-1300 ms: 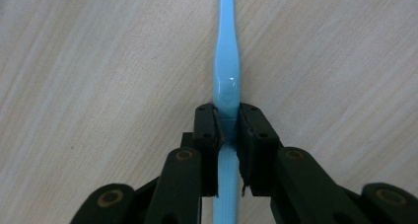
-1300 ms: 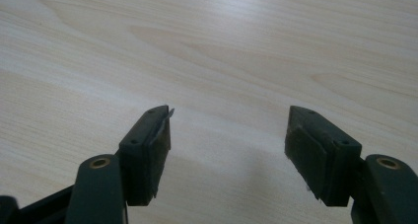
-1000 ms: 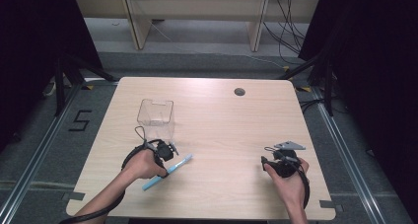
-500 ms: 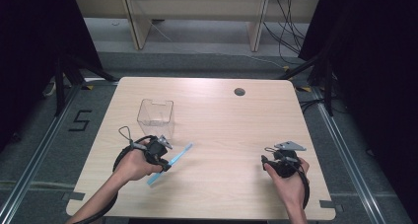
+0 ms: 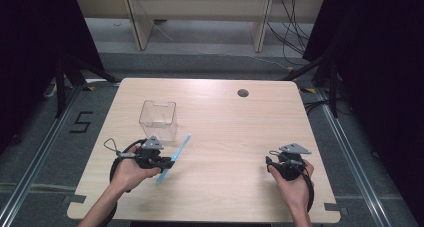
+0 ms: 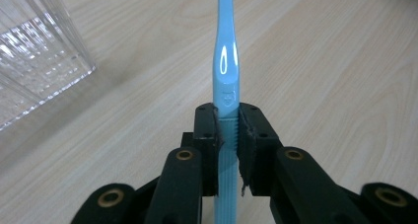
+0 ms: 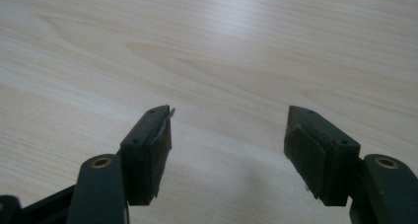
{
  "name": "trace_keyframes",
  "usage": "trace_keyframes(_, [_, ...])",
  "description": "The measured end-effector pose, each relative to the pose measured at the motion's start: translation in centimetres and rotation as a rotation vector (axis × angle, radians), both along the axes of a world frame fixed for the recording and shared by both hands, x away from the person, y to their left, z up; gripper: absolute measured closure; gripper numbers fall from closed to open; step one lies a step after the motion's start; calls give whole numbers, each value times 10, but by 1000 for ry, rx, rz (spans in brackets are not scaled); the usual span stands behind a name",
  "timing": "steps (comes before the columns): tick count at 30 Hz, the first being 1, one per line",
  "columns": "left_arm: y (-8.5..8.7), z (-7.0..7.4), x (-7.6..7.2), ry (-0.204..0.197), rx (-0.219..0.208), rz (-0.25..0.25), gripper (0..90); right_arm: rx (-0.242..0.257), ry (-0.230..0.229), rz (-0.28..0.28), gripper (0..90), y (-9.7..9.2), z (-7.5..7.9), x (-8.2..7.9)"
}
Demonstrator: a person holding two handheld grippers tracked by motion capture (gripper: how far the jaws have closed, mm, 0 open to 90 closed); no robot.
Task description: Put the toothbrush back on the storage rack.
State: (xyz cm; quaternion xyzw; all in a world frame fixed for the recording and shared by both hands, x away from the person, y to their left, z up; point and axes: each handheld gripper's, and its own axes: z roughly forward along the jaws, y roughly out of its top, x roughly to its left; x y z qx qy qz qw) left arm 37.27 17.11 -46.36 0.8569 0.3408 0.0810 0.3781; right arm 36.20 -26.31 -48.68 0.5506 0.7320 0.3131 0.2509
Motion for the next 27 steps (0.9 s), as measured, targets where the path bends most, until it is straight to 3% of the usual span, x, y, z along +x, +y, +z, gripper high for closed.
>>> trace_keyframes(2, [2, -1, 0, -25, -26, 12, 786, -3, -20, 16, 358, -1, 1, 1])
trace_keyframes(3, [3, -1, -1, -48, -44, 25, 785, -31, -22, 12, 359, -2, 3, 0])
trace_keyframes(7, [5, -3, -4, -88, -102, 48, 785, -27, -55, 13, 360, -1, 3, -1])
trace_keyframes(9, [6, -5, -5, -113, -147, 60, 786, 10, -49, 3, 360, 3, 2, -2])
trace_keyframes(10, [6, -5, -6, -119, -157, 59, 785, -24, -61, 22, 361, 1, 3, -1])
trace_keyframes(11, [6, -5, -6, -119, -157, 59, 785, -32, -67, 24, 361, 0, 2, -1])
trace_keyframes(12, [8, -4, -8, -137, -184, 62, 786, -36, -87, 16, 360, 1, 2, -1])
trace_keyframes(14, [9, -5, -8, -141, -210, 67, 786, -50, -81, 21, 360, 1, 1, -3])
trace_keyframes(16, [10, -6, -9, -153, -223, 72, 786, -26, -87, 13, 360, 4, -2, -3])
trace_keyframes(17, [10, -6, -10, -161, -235, 77, 786, -28, -71, 3, 360, 7, -1, -5])
trace_keyframes(18, [10, -6, -10, -161, -235, 77, 785, -45, -102, 39, 360, 5, -3, -3])
trace_keyframes(19, [11, -6, -11, -181, -253, 88, 786, -65, -102, 35, 359, 6, -3, -4])
trace_keyframes(20, [11, -6, -12, -189, -261, 96, 786, -45, -91, 42, 359, 7, -4, -4])
trace_keyframes(27, [18, -6, -14, -258, -332, 122, 786, -63, -138, 62, 358, 11, -9, -3])
